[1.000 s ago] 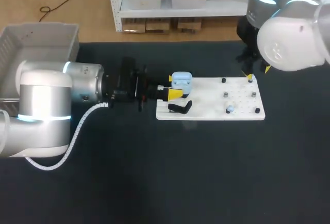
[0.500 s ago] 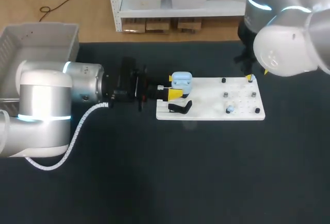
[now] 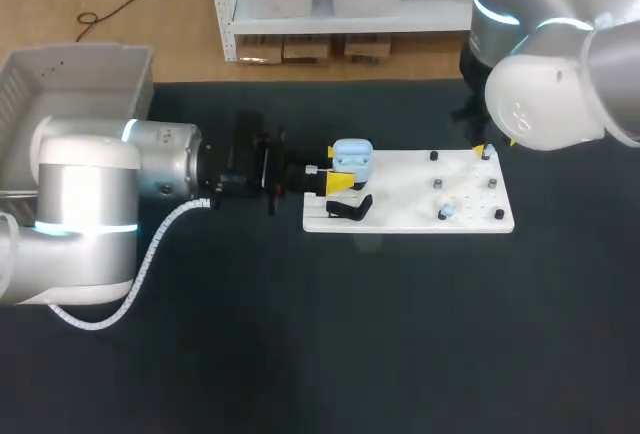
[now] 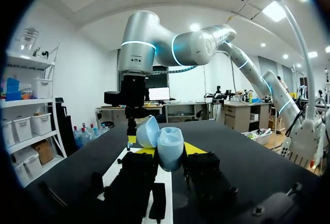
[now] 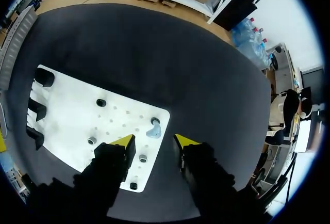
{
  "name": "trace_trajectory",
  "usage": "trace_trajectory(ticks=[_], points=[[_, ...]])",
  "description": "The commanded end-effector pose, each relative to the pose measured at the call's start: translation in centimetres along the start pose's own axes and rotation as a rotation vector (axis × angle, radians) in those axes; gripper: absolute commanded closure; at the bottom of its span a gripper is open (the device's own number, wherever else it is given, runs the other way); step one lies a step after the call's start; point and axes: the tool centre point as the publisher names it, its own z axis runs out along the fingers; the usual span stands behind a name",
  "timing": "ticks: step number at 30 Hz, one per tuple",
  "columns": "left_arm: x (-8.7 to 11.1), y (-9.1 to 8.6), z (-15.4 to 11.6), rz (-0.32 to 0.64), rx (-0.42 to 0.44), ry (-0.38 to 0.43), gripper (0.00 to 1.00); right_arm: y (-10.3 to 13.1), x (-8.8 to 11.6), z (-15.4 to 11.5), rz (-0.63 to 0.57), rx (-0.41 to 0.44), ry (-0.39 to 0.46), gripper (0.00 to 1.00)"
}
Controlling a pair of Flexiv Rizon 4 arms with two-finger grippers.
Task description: Pick up each earbud case from the left stands, insert the matching earbuds, close the lid, and place the case in the box.
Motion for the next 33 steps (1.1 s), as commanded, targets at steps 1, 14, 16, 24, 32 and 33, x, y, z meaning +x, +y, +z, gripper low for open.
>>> trace_trajectory(ticks=[1, 14, 16, 24, 32, 33], points=[[0.1, 0.1, 0.0, 0.0, 0.002, -0.001, 1.0, 0.0, -0.1, 0.5, 0.005, 0.003, 0.001, 0.52], [0.1, 0.1, 0.0, 0.0, 0.002, -0.001, 1.0, -0.2, -0.1, 1.3, 0.015, 0.017, 0.015, 0.52], [0.1, 0.1, 0.0, 0.0, 0.002, -0.001, 1.0, -0.2, -0.1, 1.4, 0.014, 0.019, 0.015, 0.53], [0.1, 0.1, 0.0, 0.0, 0.002, -0.001, 1.0, 0.0, -0.1, 1.7, 0.007, 0.034, 0.019, 0.56], [0.1, 0.1, 0.0, 0.0, 0.002, -0.001, 1.0, 0.1, 0.0, 1.8, 0.005, 0.043, 0.017, 0.62], [0.1, 0.1, 0.0, 0.0, 0.002, -0.001, 1.0, 0.1, 0.0, 1.8, 0.005, 0.044, 0.016, 0.62]])
